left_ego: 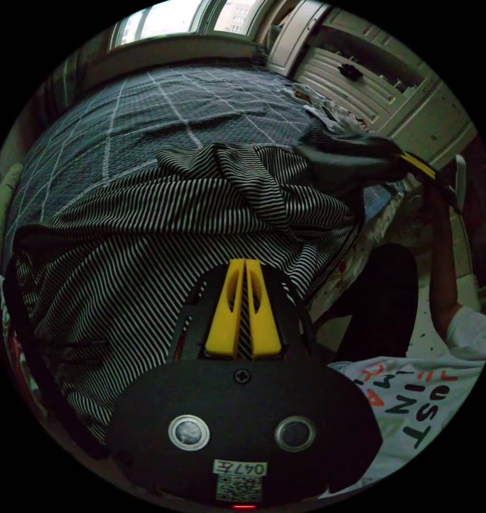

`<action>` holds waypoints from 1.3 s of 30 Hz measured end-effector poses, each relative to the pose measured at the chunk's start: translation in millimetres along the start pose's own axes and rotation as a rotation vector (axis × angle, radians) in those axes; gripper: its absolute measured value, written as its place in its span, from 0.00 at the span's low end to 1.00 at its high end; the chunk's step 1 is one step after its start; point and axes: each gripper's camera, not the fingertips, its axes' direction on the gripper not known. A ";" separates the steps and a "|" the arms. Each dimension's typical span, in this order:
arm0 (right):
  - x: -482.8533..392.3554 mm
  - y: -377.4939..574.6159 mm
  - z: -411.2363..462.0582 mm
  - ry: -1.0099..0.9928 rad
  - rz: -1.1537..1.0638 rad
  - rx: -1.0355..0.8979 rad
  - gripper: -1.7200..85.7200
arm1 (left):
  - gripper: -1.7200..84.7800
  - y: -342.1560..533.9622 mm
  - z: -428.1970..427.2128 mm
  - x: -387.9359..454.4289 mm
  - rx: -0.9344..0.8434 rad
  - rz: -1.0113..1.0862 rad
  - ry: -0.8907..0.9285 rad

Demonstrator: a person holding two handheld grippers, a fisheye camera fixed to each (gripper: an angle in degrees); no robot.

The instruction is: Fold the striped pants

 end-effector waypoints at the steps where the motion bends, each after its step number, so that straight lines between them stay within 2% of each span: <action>1: 18.6 24.9 -2.1 0.070 0.039 -0.070 0.03 | 0.01 -3.9 0.9 2.6 -0.005 0.003 -0.006; 4: 58.6 86.5 18.0 0.073 0.149 -0.241 0.03 | 0.01 -13.2 1.7 12.4 -0.015 0.026 -0.036; 7: 82.2 130.4 52.2 -0.039 0.232 -0.323 0.04 | 0.01 -21.0 2.0 24.7 -0.010 0.056 -0.089; 9: 95.2 144.0 62.0 -0.025 0.279 -0.353 0.07 | 0.01 -25.6 1.5 32.8 -0.004 0.079 -0.125; 11: 111.5 146.5 51.0 -0.015 0.360 -0.284 0.09 | 0.01 -32.2 -3.4 49.7 0.012 0.141 -0.151; 12: 119.1 141.1 38.4 -0.045 0.382 -0.187 0.10 | 0.01 -34.1 -5.7 56.1 0.020 0.165 -0.150; 14: 122.2 120.5 29.7 -0.104 0.346 -0.081 0.11 | 0.01 -43.6 -13.4 92.3 0.074 0.315 -0.082; 17: 108.3 66.1 53.4 -0.209 0.187 -0.073 0.12 | 0.01 -59.9 -1.5 141.9 0.074 0.454 -0.021; 22: 68.0 -4.8 145.9 -0.238 -0.014 -0.204 0.13 | 0.01 -79.8 23.4 167.9 0.027 0.464 -0.191; 25: 57.2 -21.3 181.6 -0.200 -0.075 -0.255 0.04 | 0.01 -90.5 21.5 163.9 0.030 0.475 -0.113; 28: 72.6 -32.6 192.4 -0.070 -0.024 -0.246 0.02 | 0.01 -107.2 13.7 151.0 0.057 0.436 -0.053; 31: 87.8 -37.4 209.8 -0.145 0.081 -0.228 0.03 | 0.01 -127.3 12.1 135.0 0.094 0.385 -0.006; 33: 76.5 -38.3 238.2 -0.174 0.028 -0.341 0.04 | 0.01 -140.6 21.0 126.4 0.040 0.352 0.010; 36: 80.7 -46.9 208.9 -0.096 0.100 -0.192 0.08 | 0.01 -150.1 9.5 120.5 0.078 0.342 0.038; 39: 61.0 -62.2 148.1 -0.199 0.098 0.086 0.10 | 0.01 -155.0 -34.1 100.8 0.211 0.270 0.010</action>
